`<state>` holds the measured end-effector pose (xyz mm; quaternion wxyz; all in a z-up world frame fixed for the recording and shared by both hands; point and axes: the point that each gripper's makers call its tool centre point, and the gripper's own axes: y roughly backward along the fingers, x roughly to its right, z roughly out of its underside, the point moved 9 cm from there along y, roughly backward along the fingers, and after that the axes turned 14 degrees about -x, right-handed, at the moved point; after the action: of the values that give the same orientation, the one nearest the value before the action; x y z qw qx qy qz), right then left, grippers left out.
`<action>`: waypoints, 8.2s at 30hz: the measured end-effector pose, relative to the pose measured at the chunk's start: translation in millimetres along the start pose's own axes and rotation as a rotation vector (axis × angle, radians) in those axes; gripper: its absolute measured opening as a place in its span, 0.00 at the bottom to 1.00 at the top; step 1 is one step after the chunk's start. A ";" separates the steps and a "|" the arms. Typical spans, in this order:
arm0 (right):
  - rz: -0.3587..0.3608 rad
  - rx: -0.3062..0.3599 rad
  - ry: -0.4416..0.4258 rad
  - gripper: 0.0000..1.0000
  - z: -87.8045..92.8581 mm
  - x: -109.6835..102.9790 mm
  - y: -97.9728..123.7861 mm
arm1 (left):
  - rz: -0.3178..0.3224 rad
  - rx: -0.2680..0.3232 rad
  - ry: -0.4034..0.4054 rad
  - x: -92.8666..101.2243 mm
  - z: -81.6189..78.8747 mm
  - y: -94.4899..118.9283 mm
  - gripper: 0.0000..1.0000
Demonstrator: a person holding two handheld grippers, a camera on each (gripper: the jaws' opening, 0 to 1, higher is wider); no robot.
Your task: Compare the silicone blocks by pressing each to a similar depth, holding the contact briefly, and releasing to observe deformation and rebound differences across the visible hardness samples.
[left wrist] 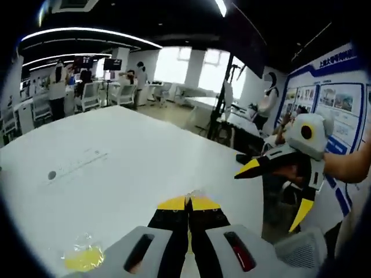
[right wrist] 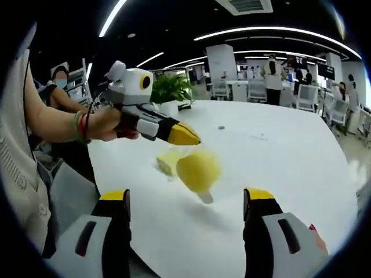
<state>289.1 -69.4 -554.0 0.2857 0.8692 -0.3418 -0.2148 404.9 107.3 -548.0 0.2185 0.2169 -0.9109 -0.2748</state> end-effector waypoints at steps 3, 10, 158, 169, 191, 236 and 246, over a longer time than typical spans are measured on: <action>0.006 -0.004 -0.021 0.73 6.4 1.0 2.6 | 0.007 0.012 0.068 -8.9 2.4 -8.9 0.00; 0.012 -0.010 -0.058 0.71 13.9 3.4 6.1 | 0.045 0.079 0.278 -37.4 8.8 -18.4 0.00; -0.079 0.031 -0.074 0.58 -3.9 -65.6 -27.5 | -0.255 0.058 0.026 -2.5 120.7 169.7 0.55; -0.069 0.059 -0.101 0.59 10.0 -76.5 -24.9 | -0.263 0.076 0.097 17.6 153.1 182.9 0.57; 0.009 0.077 -0.103 0.59 26.1 -86.8 -15.4 | -0.379 0.179 0.210 28.3 191.3 220.5 0.61; -0.024 0.121 -0.106 0.57 26.7 -105.7 -15.0 | -0.439 0.266 0.179 40.3 191.9 239.5 0.59; -0.040 0.105 -0.102 0.56 28.2 -109.0 -16.7 | -0.432 0.257 0.166 43.9 192.3 238.2 0.58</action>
<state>207.5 8.9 -566.4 0.2175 0.8777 -0.3490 -0.2461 204.3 342.5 -538.9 0.1995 0.4540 -0.8499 -0.1784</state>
